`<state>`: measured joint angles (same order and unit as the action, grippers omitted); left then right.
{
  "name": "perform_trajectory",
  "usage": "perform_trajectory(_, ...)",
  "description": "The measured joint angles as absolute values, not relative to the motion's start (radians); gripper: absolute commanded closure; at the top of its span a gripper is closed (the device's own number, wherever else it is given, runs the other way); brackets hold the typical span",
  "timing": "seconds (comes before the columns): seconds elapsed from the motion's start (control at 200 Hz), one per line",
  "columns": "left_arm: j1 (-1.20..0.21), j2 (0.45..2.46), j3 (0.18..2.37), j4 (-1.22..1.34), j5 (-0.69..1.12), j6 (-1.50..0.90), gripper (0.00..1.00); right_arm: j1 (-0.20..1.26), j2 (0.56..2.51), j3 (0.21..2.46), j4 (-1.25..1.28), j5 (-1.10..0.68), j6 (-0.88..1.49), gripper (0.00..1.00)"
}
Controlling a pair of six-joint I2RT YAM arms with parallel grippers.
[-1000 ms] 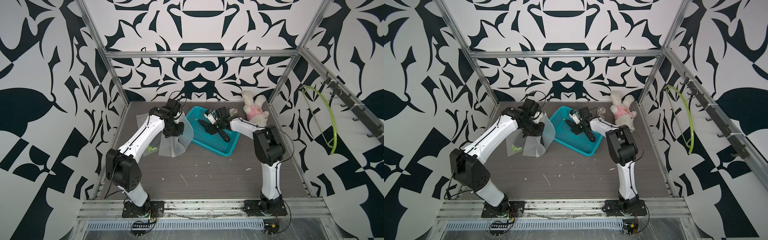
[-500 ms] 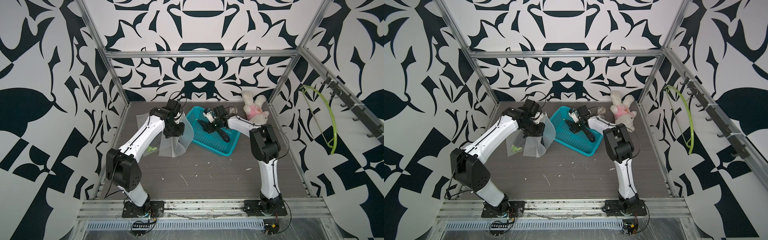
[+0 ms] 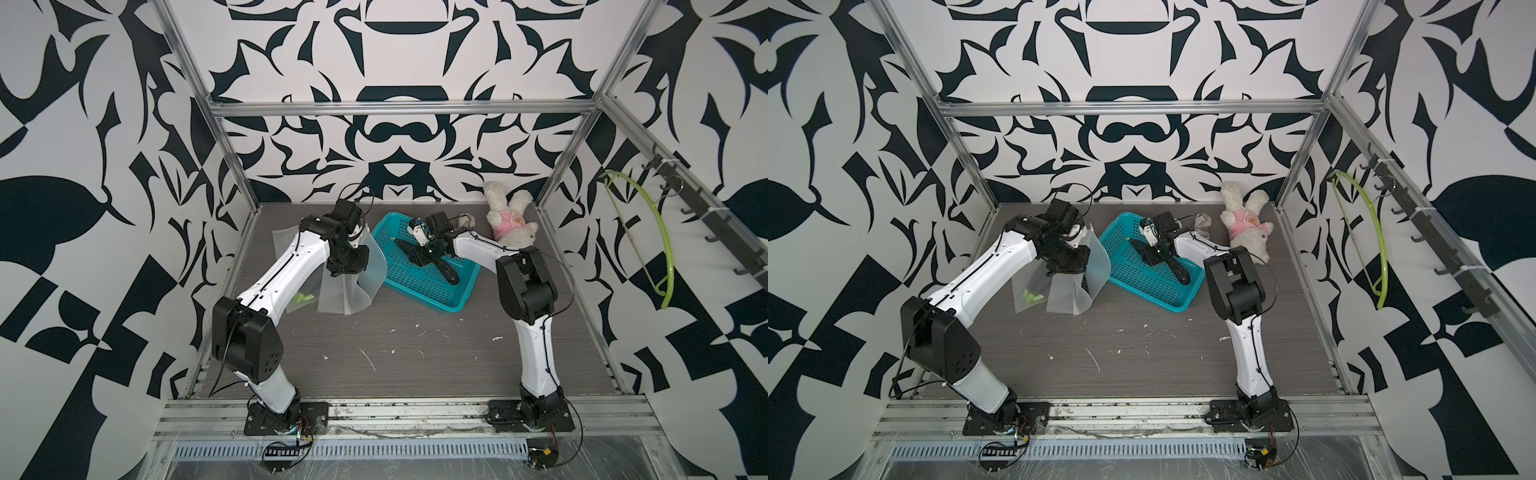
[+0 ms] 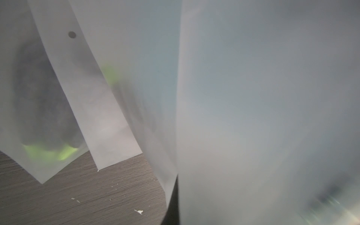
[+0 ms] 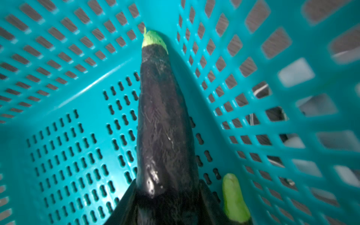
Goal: Place the eggplant in a zip-top bag and seal the zipper
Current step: Pick up the eggplant from the basket, then place the eggplant in the zipper food storage bag.
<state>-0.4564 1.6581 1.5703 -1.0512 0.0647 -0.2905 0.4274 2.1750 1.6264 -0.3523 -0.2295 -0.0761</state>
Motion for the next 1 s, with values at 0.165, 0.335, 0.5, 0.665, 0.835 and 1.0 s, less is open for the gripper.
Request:
perform_trajectory(0.165,-0.456,1.662,1.573,-1.052,0.06,-0.29,1.0,0.428,2.059,1.57,-0.365,-0.246,-0.073,0.59)
perform_trajectory(0.335,-0.456,1.683,1.6,-1.052,0.056,-0.29,1.0,0.428,1.909,1.517,-0.41,-0.256,-0.073,0.59)
perform_trajectory(0.5,-0.456,1.726,1.665,-1.058,0.047,-0.288,1.0,0.428,1.759,1.428,-0.472,-0.277,-0.072,0.59)
perform_trajectory(0.665,-0.456,1.782,1.744,-1.082,0.024,-0.279,1.0,0.429,1.611,1.369,-0.566,-0.299,-0.073,0.6)
perform_trajectory(0.835,-0.457,1.828,1.778,-1.098,-0.002,-0.265,1.0,0.453,1.502,1.362,-0.638,-0.322,-0.073,0.6)
perform_trajectory(1.0,-0.467,1.839,1.778,-1.1,-0.023,-0.264,1.0,0.521,1.488,1.362,-0.693,-0.339,-0.073,0.6)
